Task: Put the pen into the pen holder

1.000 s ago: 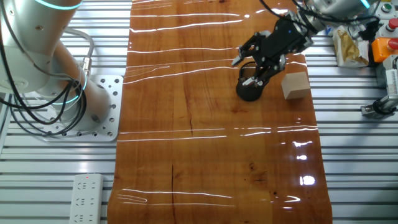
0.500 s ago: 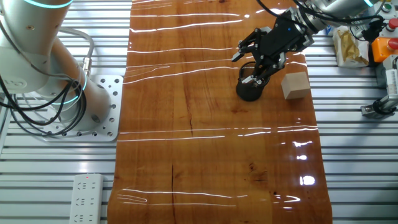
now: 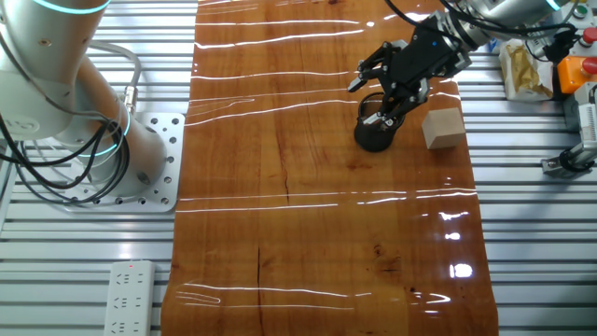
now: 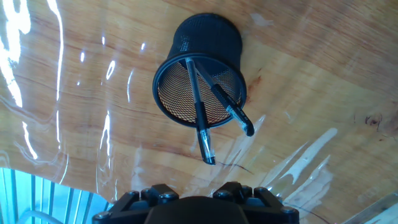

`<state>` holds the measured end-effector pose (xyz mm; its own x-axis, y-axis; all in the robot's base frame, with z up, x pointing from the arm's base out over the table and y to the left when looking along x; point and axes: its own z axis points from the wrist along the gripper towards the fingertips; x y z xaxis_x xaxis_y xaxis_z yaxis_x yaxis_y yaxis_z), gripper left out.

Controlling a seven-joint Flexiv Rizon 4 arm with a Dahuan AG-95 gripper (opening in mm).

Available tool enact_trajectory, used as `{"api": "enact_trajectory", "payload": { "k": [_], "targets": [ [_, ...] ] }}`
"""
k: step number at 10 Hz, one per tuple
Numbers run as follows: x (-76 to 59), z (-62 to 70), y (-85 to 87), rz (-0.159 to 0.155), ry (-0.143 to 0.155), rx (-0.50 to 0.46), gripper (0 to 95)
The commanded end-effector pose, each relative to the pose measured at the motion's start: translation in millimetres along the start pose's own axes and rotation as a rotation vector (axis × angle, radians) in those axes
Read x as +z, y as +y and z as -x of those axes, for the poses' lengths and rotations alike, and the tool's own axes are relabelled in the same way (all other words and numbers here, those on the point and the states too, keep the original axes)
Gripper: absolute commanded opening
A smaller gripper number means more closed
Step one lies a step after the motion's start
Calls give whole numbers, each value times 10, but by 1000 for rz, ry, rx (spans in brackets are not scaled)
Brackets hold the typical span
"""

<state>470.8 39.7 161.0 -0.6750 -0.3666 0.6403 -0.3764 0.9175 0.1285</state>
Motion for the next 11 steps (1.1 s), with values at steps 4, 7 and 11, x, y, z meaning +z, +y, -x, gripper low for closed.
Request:
{"api": "enact_trajectory", "payload": {
  "k": [4,7,11],
  "targets": [
    [10,-8,3,-1,-3,0,570],
    [10,-8,3,-1,-3,0,570],
    [-124,-23,23,-146,-773,325,380]
  ]
}}
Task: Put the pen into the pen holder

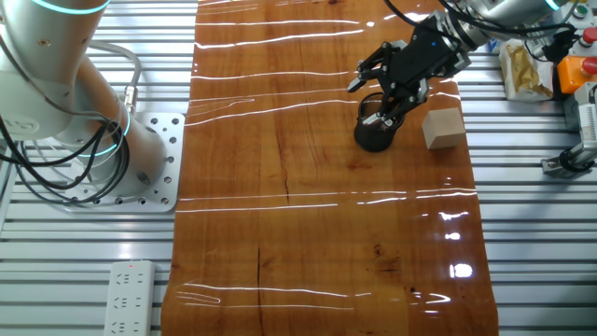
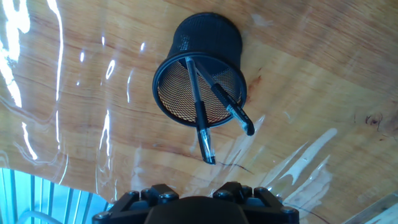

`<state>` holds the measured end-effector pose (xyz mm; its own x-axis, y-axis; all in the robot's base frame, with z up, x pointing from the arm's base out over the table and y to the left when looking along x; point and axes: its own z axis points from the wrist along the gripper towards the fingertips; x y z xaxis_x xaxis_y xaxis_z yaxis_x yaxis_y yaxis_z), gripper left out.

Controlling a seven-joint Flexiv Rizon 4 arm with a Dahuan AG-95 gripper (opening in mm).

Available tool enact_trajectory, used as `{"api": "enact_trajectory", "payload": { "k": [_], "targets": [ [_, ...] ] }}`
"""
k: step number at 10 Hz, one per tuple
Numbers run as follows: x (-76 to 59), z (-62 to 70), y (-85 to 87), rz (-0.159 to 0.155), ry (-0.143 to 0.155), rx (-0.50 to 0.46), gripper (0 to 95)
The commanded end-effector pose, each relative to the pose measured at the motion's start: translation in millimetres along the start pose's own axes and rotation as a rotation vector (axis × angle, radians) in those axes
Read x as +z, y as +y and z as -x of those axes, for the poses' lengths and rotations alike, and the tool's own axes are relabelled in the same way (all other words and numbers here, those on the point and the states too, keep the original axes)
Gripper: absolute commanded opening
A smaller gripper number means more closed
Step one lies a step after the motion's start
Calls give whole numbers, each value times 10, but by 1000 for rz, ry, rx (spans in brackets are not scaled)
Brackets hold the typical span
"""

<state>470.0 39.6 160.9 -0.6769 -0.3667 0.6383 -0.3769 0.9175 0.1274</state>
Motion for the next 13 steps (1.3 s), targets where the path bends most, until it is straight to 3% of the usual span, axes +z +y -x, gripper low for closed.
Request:
{"api": "enact_trajectory", "payload": {
  "k": [1,12,13],
  "targets": [
    [-130,-20,22,-143,-773,328,190],
    [-140,-15,20,-132,-803,374,190],
    [-202,27,0,-131,-806,377,190]
  ]
}}
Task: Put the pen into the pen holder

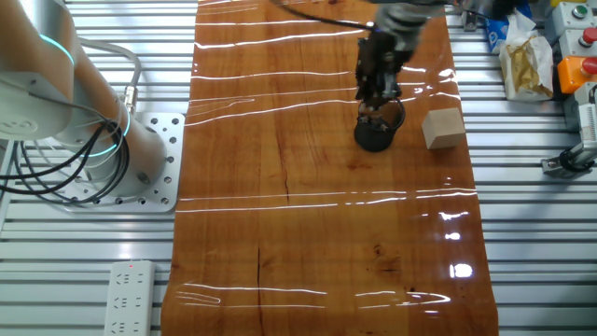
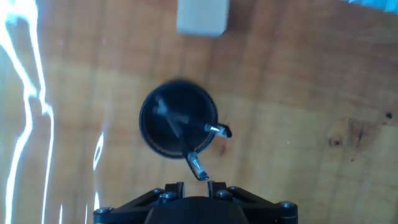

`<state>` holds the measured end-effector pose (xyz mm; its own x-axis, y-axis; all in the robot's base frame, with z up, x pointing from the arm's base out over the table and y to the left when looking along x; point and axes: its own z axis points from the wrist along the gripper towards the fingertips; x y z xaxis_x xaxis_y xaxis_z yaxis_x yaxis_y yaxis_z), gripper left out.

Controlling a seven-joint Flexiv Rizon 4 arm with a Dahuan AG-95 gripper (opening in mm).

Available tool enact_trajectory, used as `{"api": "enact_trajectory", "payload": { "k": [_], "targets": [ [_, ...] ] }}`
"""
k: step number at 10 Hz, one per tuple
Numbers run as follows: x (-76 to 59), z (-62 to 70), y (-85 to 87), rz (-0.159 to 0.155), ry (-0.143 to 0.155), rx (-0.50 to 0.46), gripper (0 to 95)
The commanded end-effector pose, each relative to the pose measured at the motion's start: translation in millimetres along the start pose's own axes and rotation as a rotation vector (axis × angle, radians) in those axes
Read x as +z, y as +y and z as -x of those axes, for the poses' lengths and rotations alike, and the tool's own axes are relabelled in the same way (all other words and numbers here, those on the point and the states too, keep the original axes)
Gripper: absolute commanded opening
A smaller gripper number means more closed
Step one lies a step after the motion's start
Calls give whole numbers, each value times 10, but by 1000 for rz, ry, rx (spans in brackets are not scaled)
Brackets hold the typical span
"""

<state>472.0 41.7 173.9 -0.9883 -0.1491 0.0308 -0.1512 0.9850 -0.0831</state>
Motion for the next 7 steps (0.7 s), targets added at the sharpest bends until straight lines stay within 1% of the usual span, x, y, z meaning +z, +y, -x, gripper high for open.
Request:
{"api": "enact_trajectory", "payload": {
  "k": [1,4,5,7],
  "targets": [
    [-33,205,-3,-24,-135,73,190],
    [-87,389,-8,-27,-133,57,190],
    [-96,433,-9,-25,-132,70,190],
    [-91,458,-21,-9,-136,122,190]
  ]
}}
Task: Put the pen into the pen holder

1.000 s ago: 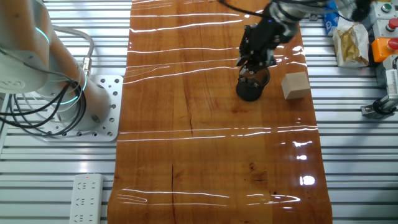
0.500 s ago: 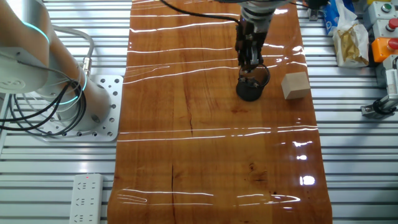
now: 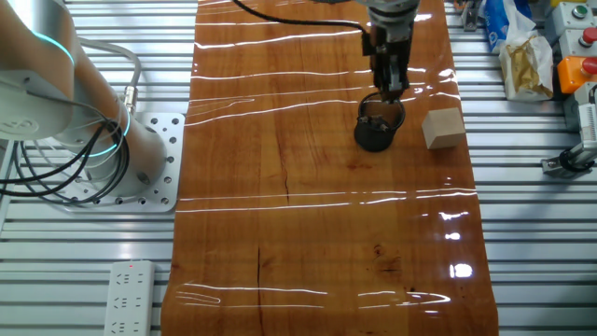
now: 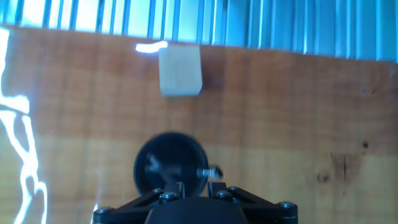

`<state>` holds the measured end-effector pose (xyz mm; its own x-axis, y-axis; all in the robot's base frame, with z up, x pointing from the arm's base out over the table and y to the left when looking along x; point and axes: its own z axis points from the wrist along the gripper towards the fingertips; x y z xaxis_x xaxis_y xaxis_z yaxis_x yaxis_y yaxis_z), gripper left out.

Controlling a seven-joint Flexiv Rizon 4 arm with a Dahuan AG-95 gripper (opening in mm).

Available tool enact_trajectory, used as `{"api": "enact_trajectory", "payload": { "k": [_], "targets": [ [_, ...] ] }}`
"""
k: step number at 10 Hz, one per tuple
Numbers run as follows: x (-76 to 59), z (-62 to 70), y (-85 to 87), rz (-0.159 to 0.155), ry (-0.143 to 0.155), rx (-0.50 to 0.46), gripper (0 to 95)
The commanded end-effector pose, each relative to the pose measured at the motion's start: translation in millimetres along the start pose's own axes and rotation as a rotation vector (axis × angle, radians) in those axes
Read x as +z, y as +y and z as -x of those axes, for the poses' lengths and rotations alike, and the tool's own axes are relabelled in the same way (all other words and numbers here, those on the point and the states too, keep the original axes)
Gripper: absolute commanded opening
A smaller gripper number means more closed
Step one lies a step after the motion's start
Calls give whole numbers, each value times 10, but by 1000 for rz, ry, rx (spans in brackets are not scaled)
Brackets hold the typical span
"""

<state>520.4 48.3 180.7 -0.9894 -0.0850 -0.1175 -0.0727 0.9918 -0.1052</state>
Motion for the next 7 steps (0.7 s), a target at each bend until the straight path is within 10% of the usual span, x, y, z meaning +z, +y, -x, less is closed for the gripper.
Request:
{"api": "enact_trajectory", "payload": {
  "k": [1,7],
  "targets": [
    [1,-19,-31,23,7,96,190],
    [29,73,-367,40,13,181,190]
  ]
}}
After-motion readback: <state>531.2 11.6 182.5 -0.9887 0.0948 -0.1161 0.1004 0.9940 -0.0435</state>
